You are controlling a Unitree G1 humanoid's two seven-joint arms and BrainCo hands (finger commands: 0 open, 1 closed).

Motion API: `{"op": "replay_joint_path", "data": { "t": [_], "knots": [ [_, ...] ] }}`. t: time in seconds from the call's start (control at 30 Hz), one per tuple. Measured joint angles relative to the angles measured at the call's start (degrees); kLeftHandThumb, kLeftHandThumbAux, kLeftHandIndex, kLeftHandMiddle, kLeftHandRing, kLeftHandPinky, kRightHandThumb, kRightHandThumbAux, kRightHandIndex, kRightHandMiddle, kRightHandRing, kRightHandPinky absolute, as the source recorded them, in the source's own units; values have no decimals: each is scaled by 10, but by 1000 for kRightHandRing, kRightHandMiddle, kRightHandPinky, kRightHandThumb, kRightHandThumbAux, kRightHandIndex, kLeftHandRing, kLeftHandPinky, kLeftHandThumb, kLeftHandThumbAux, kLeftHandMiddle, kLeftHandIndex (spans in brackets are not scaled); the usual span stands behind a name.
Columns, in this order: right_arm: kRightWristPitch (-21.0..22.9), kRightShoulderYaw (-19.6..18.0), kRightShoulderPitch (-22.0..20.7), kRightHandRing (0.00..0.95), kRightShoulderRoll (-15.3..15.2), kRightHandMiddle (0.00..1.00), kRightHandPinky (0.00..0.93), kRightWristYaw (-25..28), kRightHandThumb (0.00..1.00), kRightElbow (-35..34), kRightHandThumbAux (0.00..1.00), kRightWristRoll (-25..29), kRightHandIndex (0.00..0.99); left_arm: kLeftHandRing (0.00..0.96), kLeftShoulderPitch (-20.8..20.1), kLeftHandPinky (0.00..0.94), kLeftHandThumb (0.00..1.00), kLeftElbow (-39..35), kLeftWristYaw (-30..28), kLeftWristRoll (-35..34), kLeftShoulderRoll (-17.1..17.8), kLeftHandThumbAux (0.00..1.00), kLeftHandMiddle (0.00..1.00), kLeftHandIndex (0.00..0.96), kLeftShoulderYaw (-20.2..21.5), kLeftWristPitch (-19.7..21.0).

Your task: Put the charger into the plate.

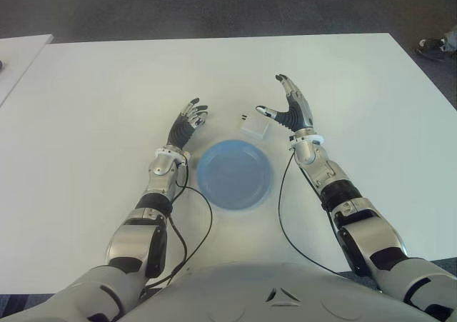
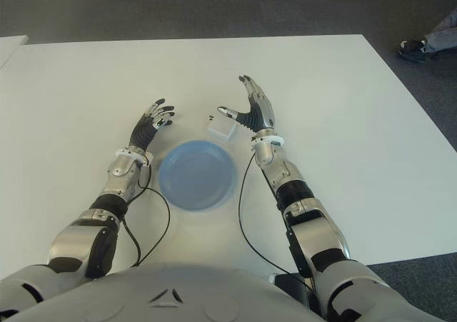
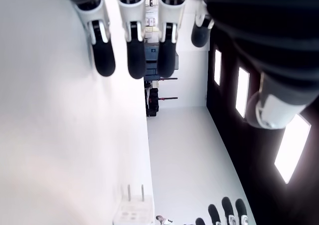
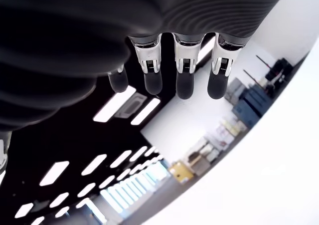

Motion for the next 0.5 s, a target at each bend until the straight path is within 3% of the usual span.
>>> {"op": "replay_joint_path", "data": {
  "t": [0.5],
  "knots": [
    [2, 43, -36, 8, 0, 4, 75, -6, 407, 39, 257, -35, 0, 213, -6, 230, 0, 7, 0, -1, 0, 508, 202, 90, 3, 1]
  ]
}}
